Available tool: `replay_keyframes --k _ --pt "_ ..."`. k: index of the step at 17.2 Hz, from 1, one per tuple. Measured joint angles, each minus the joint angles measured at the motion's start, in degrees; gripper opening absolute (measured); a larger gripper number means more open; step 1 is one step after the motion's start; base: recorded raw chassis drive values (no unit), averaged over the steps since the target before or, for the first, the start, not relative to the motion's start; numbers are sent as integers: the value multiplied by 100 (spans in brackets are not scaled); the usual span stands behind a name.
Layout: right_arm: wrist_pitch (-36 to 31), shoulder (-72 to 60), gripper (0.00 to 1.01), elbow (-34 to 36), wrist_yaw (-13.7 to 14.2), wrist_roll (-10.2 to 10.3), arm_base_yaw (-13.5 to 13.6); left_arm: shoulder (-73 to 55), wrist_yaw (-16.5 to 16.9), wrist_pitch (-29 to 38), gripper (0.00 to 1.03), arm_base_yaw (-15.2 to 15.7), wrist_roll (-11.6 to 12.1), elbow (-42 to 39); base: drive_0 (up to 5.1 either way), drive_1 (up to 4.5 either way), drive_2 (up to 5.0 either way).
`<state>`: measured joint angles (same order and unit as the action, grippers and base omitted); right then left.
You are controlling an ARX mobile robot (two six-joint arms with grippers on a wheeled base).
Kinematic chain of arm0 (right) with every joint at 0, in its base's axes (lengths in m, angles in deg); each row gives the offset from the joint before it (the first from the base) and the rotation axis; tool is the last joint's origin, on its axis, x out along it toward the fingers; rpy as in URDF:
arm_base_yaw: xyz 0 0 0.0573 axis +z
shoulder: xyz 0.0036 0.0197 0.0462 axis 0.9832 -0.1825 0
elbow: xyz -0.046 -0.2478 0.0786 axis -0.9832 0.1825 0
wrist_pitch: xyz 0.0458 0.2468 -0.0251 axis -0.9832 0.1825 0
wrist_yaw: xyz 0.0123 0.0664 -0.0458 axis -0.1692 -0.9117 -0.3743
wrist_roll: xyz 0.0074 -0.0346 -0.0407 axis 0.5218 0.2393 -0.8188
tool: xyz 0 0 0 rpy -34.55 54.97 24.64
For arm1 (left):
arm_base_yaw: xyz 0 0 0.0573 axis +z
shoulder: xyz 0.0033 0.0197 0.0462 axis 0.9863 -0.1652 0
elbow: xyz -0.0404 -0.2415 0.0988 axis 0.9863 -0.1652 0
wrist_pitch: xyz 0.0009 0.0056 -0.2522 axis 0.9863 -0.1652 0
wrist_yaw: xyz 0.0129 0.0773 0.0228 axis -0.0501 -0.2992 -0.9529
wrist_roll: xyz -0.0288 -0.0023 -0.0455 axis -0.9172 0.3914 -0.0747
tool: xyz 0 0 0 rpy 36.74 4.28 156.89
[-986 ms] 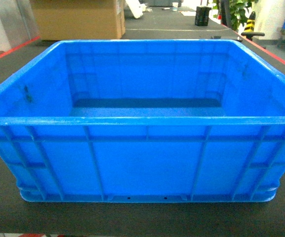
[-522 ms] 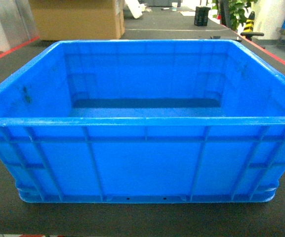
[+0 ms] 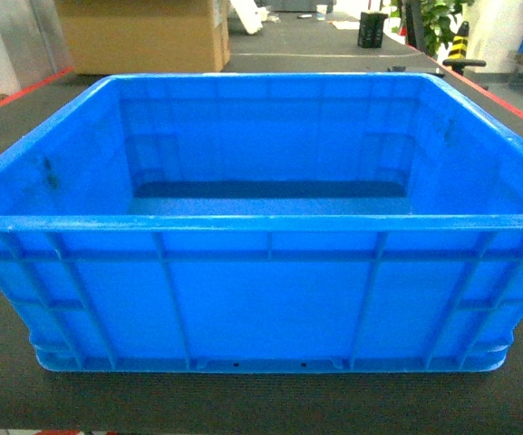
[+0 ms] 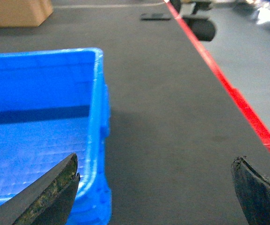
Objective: Place box next to blue box on left shelf
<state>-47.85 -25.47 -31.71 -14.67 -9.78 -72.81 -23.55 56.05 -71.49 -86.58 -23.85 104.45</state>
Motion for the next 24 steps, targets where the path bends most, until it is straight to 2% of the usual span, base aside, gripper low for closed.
replay_keyframes --k 3,4,5,6,7,9,13,17,24 --pt "192 -518 98 -415 -367 61 7 -483 98 90 98 -9 -79 282 0 0 0" --pt "328 -811 98 -671 -592 122 7 -925 236 28 98 -9 -197 619 0 0 0" --pt "527 -1495 98 -1235 -1029 282 4 -1578 411 -81 98 -63 -354 1110 0 0 0" --pt "632 -2061 98 -1676 -1294 452 -2 -2236 476 -262 98 -175 -439 1665 0 0 0" --pt "743 -2736 98 -2124 -1488 743 -33 -2789 472 -522 98 -251 -535 2177 0 0 0" --pt "977 -3650 98 -2531 -1484 1034 11 -3543 470 -901 98 -387 -728 2822 0 0 0" --pt "1226 -4483 98 -2726 -1305 1064 173 -4116 420 -1423 98 -507 -881 3220 0 0 0" --pt "1176 -4677 98 -2723 -1220 1069 317 -4439 417 -1681 98 -664 -1104 3139 0 0 0" --pt "1110 -4706 98 -2610 -1132 1119 308 -4448 358 -1825 98 -608 -1104 3064 0 0 0"
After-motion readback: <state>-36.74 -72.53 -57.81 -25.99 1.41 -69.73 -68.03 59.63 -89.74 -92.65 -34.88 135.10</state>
